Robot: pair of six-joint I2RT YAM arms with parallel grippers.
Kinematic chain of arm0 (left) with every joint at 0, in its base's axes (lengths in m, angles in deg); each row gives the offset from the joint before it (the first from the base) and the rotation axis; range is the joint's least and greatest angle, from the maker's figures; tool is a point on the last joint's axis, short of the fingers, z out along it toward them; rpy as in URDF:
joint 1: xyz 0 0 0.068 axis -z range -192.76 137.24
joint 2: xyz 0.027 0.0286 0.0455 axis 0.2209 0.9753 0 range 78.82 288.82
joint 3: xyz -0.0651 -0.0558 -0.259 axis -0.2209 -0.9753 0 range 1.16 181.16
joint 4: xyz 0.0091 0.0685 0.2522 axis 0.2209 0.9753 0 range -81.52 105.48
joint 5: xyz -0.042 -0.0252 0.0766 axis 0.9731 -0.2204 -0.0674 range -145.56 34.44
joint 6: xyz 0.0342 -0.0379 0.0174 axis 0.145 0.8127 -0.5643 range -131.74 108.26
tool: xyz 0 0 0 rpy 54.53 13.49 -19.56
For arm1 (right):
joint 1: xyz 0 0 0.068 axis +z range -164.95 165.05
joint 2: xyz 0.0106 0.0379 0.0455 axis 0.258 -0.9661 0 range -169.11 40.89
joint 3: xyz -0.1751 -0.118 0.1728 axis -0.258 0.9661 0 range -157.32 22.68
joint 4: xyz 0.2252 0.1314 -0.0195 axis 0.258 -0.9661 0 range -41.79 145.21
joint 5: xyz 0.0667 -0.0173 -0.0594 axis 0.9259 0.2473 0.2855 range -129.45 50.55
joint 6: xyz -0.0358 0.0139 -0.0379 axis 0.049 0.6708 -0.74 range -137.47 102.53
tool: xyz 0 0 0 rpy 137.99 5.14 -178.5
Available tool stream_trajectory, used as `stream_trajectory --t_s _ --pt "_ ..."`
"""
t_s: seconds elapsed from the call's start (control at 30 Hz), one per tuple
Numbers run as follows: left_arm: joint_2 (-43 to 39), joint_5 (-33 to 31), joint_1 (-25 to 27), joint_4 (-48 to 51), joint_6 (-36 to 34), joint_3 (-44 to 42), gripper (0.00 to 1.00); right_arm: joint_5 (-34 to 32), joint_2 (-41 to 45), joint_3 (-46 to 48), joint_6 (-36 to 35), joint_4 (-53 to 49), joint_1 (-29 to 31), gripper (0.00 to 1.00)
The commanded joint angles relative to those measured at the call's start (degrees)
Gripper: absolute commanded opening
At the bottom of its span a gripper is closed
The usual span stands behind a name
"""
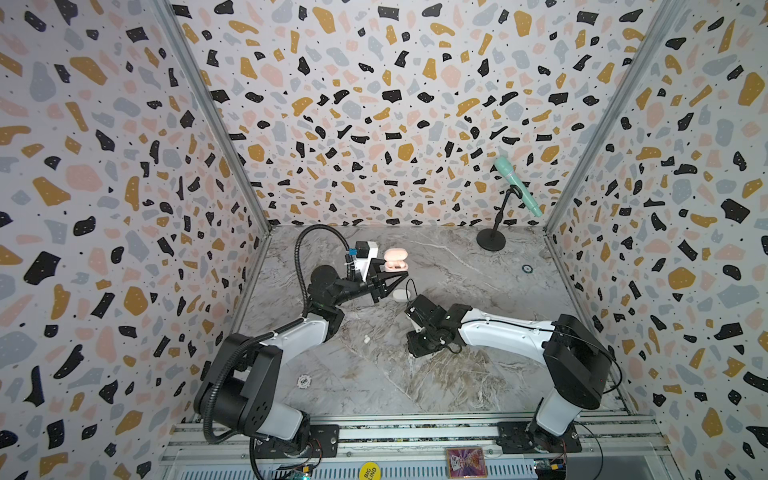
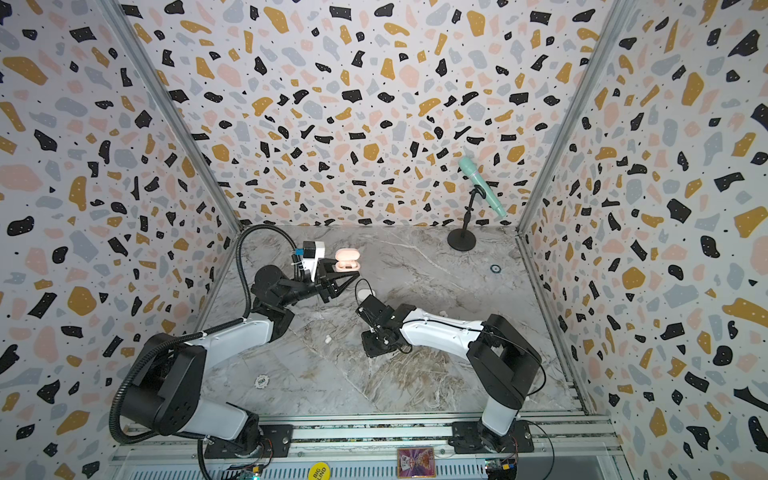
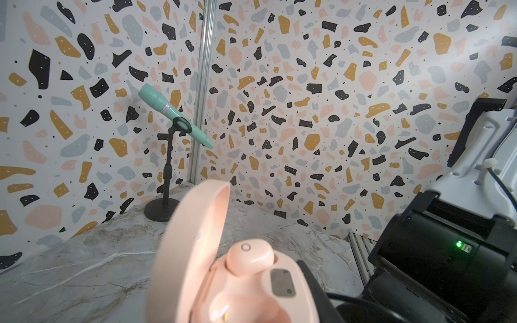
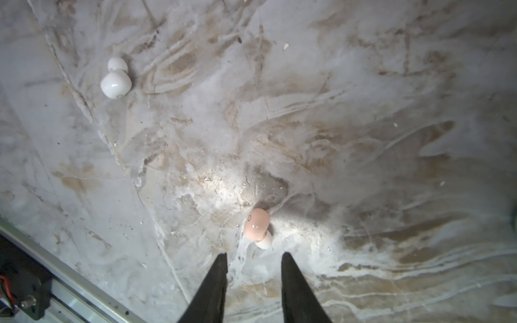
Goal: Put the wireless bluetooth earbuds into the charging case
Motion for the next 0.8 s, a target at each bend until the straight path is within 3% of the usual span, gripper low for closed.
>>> stream_trajectory --t_s 0.0,0.77 --pt "-1.3 1.06 -0.65 -2.04 -0.88 1.66 0.23 0.5 -1.04 -1.7 3.72 0.14 0.12 0.32" --pt "-1.05 1.38 -1.39 -3.89 0.45 0.96 0.23 -0.31 -8.69 -5.91 3.21 -1.81 1.48 0.28"
